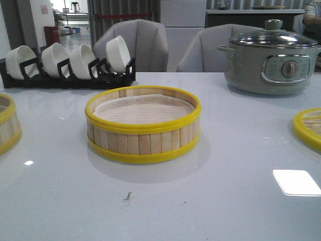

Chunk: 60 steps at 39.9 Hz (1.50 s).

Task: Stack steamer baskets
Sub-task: 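Lower the left gripper and grasp the rim of the nearby steamer basket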

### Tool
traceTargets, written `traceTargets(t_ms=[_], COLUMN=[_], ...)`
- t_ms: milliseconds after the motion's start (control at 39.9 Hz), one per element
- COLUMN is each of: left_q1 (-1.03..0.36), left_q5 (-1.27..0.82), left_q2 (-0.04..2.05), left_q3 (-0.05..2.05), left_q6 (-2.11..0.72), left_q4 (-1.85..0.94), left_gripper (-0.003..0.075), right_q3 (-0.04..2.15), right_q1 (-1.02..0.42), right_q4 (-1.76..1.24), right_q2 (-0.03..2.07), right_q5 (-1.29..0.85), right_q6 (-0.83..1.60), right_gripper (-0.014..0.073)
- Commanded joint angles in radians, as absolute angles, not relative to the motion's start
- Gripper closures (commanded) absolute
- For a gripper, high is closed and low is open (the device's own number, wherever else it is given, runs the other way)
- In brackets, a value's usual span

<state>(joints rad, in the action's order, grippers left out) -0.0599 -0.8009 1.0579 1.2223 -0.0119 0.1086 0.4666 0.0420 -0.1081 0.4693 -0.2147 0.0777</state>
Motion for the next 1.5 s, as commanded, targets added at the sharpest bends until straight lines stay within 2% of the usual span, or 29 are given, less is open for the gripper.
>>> traceTargets(t_ms=[0,125,275,551,751,826,977,1027,1102,1227,1277,1478], left_q1=[-0.059,-0.059,-0.059,-0.059,-0.059,-0.059,-0.059,-0.059,-0.059,-0.059,-0.059,-0.059], left_q5=[-0.734,-0.734,-0.734,-0.725,-0.725,-0.719,-0.699,-0.694,-0.678,-0.660,-0.678,-0.694], left_q2=[1.045,1.045,1.045,1.045,1.045,1.045,1.045,1.045,1.045,1.067,1.088,1.259], left_q3=[1.255,1.255,1.255,1.255,1.255,1.255,1.255,1.255,1.255,1.250,1.250,1.250], left_q6=[-0.013,-0.013,-0.013,-0.013,-0.009,0.000,0.000,0.000,0.000,0.000,0.009,0.010], left_q4=[0.117,0.117,0.117,0.120,0.109,0.106,0.104,0.102,0.077,0.039,0.000,-0.072], left_gripper=[0.0632,0.0632,0.0632,0.0632,0.0632,0.0632,0.0627,0.0599,0.0495,0.0239,0.0188,0.0226], right_q3=[0.639,0.786,0.864,0.872,0.872,0.880,0.888,0.888,0.888,0.888,0.888,0.888], right_q1=[0.049,0.049,0.049,0.047,0.041,0.041,0.041,0.041,0.041,0.041,0.041,0.040], right_q4=[-0.150,-0.162,-0.165,-0.201,-0.213,-0.205,-0.168,-0.163,-0.163,-0.163,-0.163,-0.184], right_q2=[0.661,0.805,0.890,0.906,0.907,0.918,0.933,0.933,0.933,0.933,0.933,0.950], right_q5=[-0.222,-0.328,-0.342,-0.245,-0.279,-0.319,-0.331,-0.313,-0.296,-0.295,-0.288,-0.271], right_q6=[0.077,0.077,0.077,0.072,0.072,0.075,0.090,0.090,0.090,0.090,0.090,0.090], right_gripper=[0.0563,0.0563,0.0563,0.0563,0.0548,0.0470,0.0169,0.0122,0.0129,0.0129,0.0129,0.0129])
